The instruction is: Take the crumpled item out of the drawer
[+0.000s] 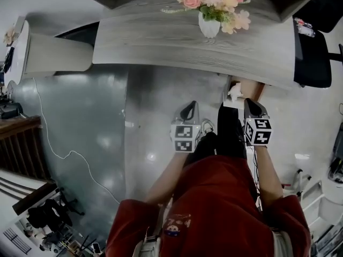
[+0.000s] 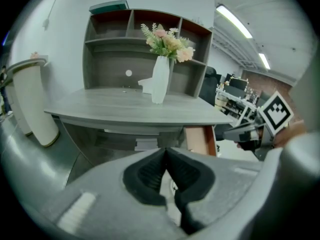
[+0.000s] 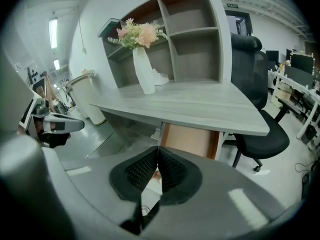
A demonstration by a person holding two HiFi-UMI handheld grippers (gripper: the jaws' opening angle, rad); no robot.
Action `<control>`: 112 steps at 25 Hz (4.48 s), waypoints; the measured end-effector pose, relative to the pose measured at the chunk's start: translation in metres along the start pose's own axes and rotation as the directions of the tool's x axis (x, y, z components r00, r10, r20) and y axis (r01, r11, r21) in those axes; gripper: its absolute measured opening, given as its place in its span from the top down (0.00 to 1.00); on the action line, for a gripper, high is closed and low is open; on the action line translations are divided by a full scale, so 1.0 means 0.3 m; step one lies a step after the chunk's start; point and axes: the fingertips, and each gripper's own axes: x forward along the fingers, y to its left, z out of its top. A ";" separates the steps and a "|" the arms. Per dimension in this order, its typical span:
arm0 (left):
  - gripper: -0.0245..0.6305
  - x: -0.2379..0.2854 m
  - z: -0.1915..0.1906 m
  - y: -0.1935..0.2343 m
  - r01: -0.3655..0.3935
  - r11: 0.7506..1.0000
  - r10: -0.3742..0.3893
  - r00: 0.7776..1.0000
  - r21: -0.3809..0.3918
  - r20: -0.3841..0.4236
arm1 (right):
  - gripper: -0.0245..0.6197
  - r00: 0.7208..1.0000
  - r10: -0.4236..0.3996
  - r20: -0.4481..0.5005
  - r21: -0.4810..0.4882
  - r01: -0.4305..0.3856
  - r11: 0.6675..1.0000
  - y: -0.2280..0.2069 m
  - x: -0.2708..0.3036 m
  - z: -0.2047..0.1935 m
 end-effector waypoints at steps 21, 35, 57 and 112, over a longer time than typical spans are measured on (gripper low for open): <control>0.97 0.167 -0.153 -0.020 -0.001 1.000 -0.002 0.995 -0.026 -0.103 | 0.84 0.980 0.069 -0.185 -0.034 -0.076 0.996 -0.062 0.292 -0.207; 0.97 0.159 -0.204 0.006 -0.013 0.999 0.007 0.993 -0.051 -0.122 | 0.61 0.962 0.100 -0.253 -0.023 -0.109 0.994 -0.036 0.352 -0.271; 0.97 0.153 -0.274 0.048 -0.034 0.996 0.020 0.988 -0.088 -0.152 | 0.58 0.942 0.053 -0.330 -0.029 -0.066 0.997 -0.096 0.495 -0.360; 0.97 -0.004 -0.160 -0.097 0.007 1.000 -0.007 0.999 0.023 -0.041 | 0.71 0.969 -0.081 -0.232 -0.082 0.063 0.995 -0.139 0.204 -0.290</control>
